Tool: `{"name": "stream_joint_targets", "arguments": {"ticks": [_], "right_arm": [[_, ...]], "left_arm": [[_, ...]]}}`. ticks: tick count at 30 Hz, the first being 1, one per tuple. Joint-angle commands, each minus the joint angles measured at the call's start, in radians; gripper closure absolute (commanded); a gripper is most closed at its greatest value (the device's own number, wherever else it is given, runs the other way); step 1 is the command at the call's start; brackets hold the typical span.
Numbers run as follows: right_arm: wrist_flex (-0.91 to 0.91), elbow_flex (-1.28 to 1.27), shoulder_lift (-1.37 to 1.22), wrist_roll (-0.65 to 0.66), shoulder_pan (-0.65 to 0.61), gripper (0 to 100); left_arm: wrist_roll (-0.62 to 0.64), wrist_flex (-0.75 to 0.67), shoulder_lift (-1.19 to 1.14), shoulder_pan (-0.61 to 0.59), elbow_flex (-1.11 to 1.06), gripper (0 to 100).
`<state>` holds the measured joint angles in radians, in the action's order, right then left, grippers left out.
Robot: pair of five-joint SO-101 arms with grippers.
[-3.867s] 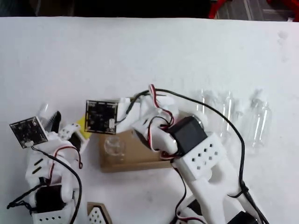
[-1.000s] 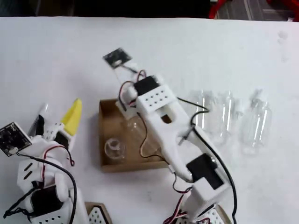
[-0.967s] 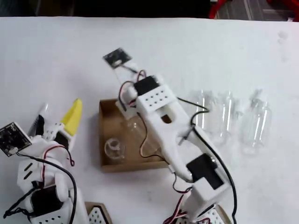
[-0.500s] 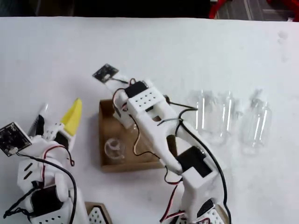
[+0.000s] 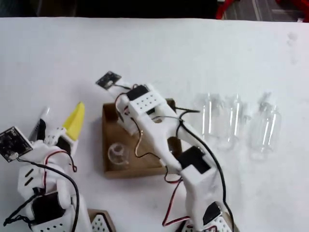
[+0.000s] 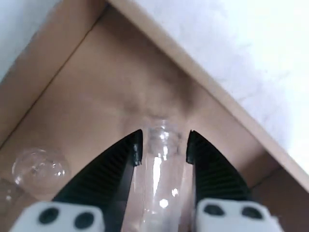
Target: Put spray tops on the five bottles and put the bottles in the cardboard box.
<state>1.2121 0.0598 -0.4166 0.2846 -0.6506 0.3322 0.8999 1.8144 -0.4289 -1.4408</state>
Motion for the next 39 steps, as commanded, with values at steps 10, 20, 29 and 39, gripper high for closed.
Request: {"name": "stream_joint_targets", "arguments": {"ticks": [10, 20, 29, 39], "right_arm": [[0.074, 0.157, -0.039, 0.012, -0.004, 96.8], [0.383, 0.588, -0.033, 0.012, -0.002, 98.2], [0.507, 0.766, 0.208, 0.005, -0.008, 98.2], [0.492, 0.562, 0.429, 0.009, 0.076, 98.2]], "left_arm": [[0.005, -0.031, 0.01, 0.005, 0.003, 58], [0.005, -0.031, 0.01, 0.005, 0.003, 58], [0.005, -0.031, 0.01, 0.004, 0.003, 58], [0.005, -0.031, 0.01, 0.004, 0.003, 58]]}}
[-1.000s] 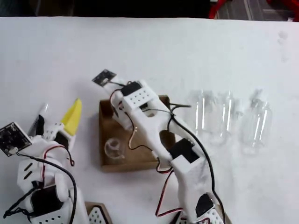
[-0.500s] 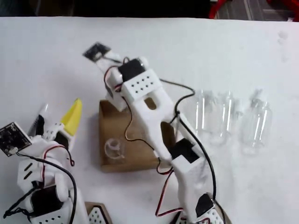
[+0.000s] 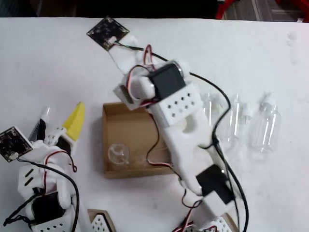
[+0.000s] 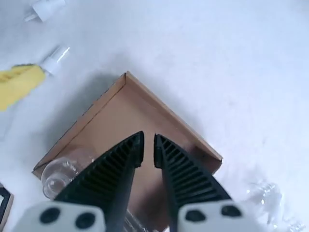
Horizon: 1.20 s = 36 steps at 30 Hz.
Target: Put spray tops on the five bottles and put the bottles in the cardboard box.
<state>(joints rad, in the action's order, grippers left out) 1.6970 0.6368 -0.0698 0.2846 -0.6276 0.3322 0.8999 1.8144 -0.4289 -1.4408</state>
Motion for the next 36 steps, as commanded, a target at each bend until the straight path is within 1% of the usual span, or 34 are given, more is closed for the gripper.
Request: {"name": "stream_joint_targets", "arguments": {"ticks": [1, 4, 9, 11, 14, 17, 19, 21, 23, 25, 28, 31, 36], "right_arm": [[0.013, -0.026, 0.102, 0.009, 0.065, 98.2], [0.016, -0.103, 0.177, 0.011, 0.105, 98.2], [0.005, -0.374, 0.357, 0.018, 0.153, 98.2], [-0.035, -0.508, 0.433, 0.091, 0.159, 98.2], [-0.093, -0.721, 0.555, 0.249, 0.159, 98.0], [-0.104, -0.905, 0.679, 0.411, 0.177, 97.8], [-0.107, -0.984, 0.762, 0.483, 0.243, 97.7], [-0.12, -1.04, 0.828, 0.512, 0.348, 97.1], [-0.13, -1.114, 0.871, 0.522, 0.437, 92.7], [-0.131, -1.206, 0.878, 0.577, 0.464, 87.8], [-0.145, -1.3, 0.88, 0.638, 0.461, 86.5], [-0.17, -1.321, 0.888, 0.678, 0.455, 86.2], [-0.13, -1.327, 0.889, 0.758, 0.329, 86.1]], "left_arm": [[0.005, -0.031, 0.01, 0.004, 0.002, 58], [0.005, -0.031, 0.01, 0.004, -0.005, 58], [0.005, -0.031, 0.01, 0.004, -0.005, 58], [0.005, -0.031, 0.01, 0.004, -0.005, 58], [0.005, -0.031, 0.01, 0.004, -0.005, 58], [0.005, -0.031, 0.01, 0.004, -0.005, 58], [0.005, -0.031, 0.01, 0.004, -0.006, 58], [0.005, -0.031, 0.01, 0.008, -0.006, 58], [0.005, -0.031, 0.01, 0.008, -0.006, 58], [0.005, -0.031, 0.01, 0.01, -0.008, 58], [0.005, -0.031, 0.01, 0.01, -0.008, 58], [0.005, -0.031, 0.01, 0.007, -0.008, 58], [0.005, -0.031, 0.01, 0.005, -0.008, 58]]}}
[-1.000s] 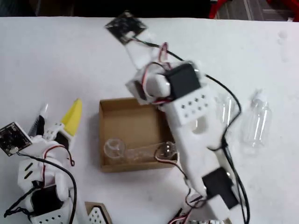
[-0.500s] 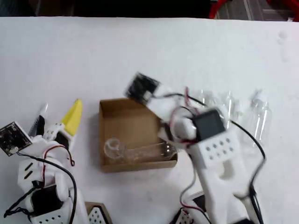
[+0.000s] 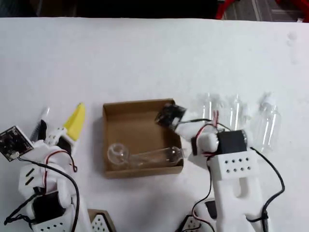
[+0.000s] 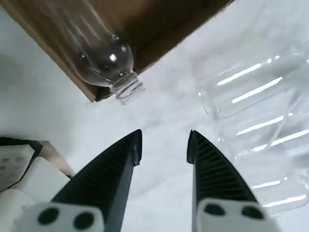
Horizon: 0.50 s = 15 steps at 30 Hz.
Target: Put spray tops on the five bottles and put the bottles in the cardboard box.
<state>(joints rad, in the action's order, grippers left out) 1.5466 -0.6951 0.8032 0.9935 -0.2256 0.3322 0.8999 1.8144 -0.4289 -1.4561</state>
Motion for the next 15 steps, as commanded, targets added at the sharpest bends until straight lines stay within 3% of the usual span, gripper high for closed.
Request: {"name": "stream_joint_targets", "arguments": {"ticks": [1, 7, 15], "right_arm": [[0.022, 0.006, 0.016, 0.06, -0.096, 86.1], [0.091, -0.002, 0.016, 0.216, -0.205, 86.1], [0.038, -0.052, 0.004, 0.305, -0.176, 86.1]], "left_arm": [[0.005, -0.031, 0.01, 0.008, 0.008, 58], [0.005, -0.031, 0.01, 0.008, 0.008, 58], [0.005, -0.031, 0.01, 0.01, 0.008, 58]]}}
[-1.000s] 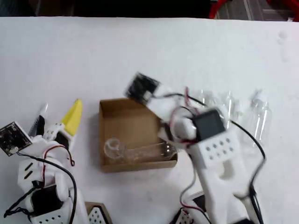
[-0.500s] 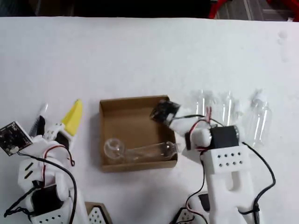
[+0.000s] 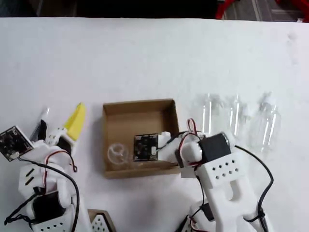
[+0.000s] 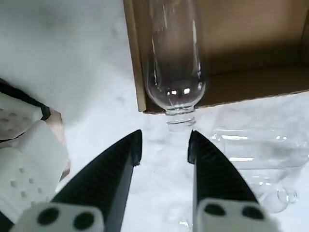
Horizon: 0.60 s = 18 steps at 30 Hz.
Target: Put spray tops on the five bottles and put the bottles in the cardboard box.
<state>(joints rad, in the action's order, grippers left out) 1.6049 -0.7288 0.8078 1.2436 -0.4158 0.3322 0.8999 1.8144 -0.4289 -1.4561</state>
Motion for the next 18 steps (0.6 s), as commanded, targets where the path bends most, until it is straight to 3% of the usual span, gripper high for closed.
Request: {"name": "stream_joint_targets", "arguments": {"ticks": [1, 18], "right_arm": [[-0.025, -0.041, 0.004, 0.068, 0.016, 86.1], [-0.173, -0.098, 0.001, 0.078, 0.053, 86.1]], "left_arm": [[0.005, -0.031, 0.01, 0.01, 0.008, 58], [0.005, -0.031, 0.01, 0.01, 0.008, 58]]}}
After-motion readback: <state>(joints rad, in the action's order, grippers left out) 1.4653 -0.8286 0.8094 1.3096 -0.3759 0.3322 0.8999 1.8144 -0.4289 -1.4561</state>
